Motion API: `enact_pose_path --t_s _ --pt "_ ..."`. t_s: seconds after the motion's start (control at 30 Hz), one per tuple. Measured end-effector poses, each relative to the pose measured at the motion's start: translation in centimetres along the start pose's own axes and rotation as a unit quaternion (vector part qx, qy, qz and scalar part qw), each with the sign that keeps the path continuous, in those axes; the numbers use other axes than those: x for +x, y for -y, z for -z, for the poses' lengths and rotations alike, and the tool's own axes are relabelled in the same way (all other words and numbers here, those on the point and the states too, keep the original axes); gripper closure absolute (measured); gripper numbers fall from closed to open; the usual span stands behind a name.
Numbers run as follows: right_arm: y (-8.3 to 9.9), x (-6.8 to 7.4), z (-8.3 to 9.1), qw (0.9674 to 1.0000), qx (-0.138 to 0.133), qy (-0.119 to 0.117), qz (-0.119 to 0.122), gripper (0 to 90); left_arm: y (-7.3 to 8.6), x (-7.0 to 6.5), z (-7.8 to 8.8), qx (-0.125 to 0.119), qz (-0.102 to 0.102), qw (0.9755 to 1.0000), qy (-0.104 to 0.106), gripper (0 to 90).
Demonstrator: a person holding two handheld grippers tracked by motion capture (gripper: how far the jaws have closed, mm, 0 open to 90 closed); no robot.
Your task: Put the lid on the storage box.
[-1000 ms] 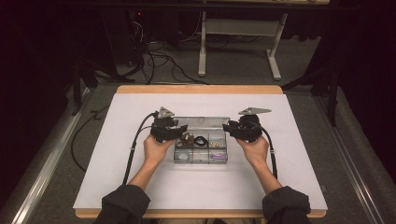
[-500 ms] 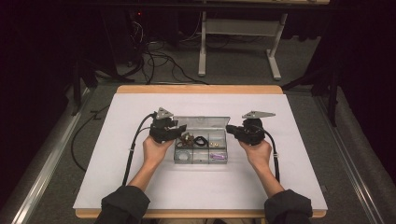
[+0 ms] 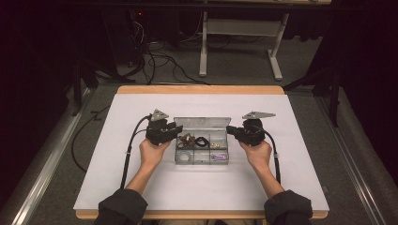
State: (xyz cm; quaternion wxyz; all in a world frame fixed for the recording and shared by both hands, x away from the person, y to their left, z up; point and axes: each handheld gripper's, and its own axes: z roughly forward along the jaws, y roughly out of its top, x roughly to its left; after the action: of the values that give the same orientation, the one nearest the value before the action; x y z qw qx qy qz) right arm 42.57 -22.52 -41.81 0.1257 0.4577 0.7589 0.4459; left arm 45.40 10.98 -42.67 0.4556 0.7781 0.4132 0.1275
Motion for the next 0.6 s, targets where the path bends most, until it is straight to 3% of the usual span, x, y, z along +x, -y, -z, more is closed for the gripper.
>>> enact_pose_path --t_s 0.33,0.6 --pt "0.0 0.0 0.1 1.0000 -0.004 -0.001 0.000 88.3 1.5 1.6 1.1 0.009 0.037 0.9986 0.037 81.1" --pt "0.0 0.4 0.1 1.0000 0.001 -0.002 0.005 88.3 1.4 1.1 1.2 -0.004 0.028 0.9984 0.049 87.7"
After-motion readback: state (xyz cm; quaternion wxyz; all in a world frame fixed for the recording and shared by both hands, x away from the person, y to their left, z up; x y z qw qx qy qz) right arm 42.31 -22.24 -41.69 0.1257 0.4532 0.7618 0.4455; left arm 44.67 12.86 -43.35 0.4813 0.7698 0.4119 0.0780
